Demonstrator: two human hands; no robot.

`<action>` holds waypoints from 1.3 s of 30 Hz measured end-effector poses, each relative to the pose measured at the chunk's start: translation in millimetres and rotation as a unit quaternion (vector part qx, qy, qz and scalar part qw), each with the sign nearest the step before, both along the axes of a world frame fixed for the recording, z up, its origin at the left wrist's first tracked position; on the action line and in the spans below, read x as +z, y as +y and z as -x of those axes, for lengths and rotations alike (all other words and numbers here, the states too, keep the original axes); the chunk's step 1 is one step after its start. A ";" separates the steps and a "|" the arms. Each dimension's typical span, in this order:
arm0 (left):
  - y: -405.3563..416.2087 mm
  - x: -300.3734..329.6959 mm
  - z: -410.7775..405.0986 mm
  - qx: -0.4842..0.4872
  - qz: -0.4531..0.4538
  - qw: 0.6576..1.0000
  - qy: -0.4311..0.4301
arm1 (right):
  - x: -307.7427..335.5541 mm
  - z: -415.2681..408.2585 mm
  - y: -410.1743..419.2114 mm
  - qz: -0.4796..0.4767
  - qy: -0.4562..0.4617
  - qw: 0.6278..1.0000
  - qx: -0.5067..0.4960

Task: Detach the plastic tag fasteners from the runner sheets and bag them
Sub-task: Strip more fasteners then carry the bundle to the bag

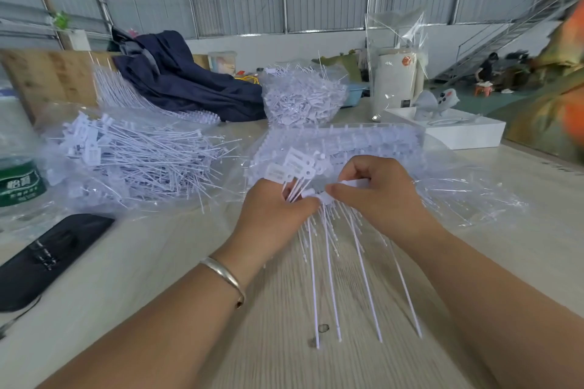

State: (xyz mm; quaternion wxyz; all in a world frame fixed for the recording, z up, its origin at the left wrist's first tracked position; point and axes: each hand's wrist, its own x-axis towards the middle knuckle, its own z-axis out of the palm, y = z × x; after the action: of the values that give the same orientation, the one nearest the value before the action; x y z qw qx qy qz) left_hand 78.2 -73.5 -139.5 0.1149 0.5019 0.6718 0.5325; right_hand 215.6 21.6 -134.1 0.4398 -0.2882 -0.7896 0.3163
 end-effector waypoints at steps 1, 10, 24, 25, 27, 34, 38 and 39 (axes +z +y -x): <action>-0.2 0.1 0.3 -0.005 -0.003 1.000 -0.004 | 0.1 -1.0 0.8 0.006 -0.002 1.000 0.010; -7.6 18.8 5.1 -0.253 0.031 0.856 -0.450 | 7.8 -10.9 8.9 0.244 0.116 0.936 0.226; -3.1 5.9 3.8 -0.303 0.142 0.860 -0.385 | 3.1 -1.1 -2.5 0.236 0.078 0.913 0.325; -2.9 4.7 3.8 -0.298 0.140 0.858 -0.394 | 3.8 -0.9 -3.9 0.238 0.078 0.912 0.324; -2.8 2.9 2.7 -0.294 0.140 0.856 -0.402 | 3.8 -0.7 -5.8 0.249 0.081 0.909 0.323; -2.0 7.4 6.3 -0.306 0.146 0.856 -0.391 | 2.7 -1.7 -3.6 0.264 0.084 0.918 0.284; -2.8 11.3 14.7 -0.282 0.135 0.874 -0.373 | 2.7 -1.8 -1.9 0.241 0.104 0.937 0.231; -1.8 11.1 17.0 -0.257 0.132 0.882 -0.373 | 2.1 -1.9 -0.7 0.225 0.113 0.946 0.206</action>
State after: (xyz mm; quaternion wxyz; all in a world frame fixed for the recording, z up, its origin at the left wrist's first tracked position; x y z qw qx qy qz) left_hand 61.2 -75.3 -128.4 0.5550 0.4016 0.4911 0.5381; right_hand 217.5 20.9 -131.9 0.3749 -0.1730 -0.6852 0.6001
